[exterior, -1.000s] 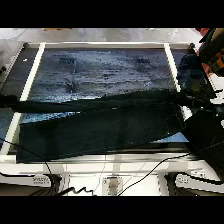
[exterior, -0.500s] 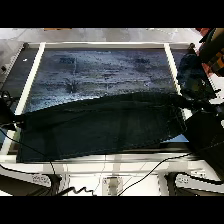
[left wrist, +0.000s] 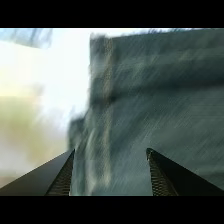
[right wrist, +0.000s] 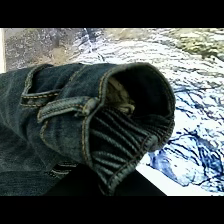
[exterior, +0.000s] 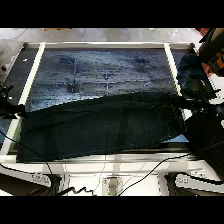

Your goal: Fold the clothes and pants, and hang the long-sleeved shirts on hangers.

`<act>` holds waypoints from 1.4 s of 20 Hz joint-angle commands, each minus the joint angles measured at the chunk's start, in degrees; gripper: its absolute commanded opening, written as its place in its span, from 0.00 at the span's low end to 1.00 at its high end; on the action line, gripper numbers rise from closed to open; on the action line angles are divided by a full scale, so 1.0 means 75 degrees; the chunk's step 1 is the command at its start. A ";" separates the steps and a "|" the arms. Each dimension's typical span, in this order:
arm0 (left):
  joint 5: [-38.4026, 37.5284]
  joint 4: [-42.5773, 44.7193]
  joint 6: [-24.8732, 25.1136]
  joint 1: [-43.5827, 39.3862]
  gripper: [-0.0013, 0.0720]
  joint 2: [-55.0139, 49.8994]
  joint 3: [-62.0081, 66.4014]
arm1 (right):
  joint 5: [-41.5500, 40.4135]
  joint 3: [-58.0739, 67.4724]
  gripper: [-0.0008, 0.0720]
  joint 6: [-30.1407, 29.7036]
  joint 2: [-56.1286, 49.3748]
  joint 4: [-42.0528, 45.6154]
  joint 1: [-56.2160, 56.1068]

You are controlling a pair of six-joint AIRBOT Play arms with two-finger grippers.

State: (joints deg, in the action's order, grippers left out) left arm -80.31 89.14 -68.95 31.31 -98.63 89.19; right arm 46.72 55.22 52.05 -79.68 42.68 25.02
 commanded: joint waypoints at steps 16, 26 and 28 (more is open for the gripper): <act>0.1288 -0.3142 0.0909 0.0516 0.19 -0.1011 0.0382 | 0.0035 0.0000 0.08 0.0399 0.0003 0.0006 -0.0006; 0.1040 -0.2168 0.0446 0.0627 0.72 -0.1282 0.0417 | 0.0029 0.0000 0.08 0.0402 0.0003 0.0009 -0.0006; 0.1049 -0.2145 0.0446 0.0595 0.72 -0.1346 0.0417 | 0.0038 0.0000 0.08 0.0402 0.0003 0.0006 -0.0006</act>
State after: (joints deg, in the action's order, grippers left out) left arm -71.94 72.20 -65.43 36.03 -107.74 92.29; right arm 46.98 55.22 55.05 -79.68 42.74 25.02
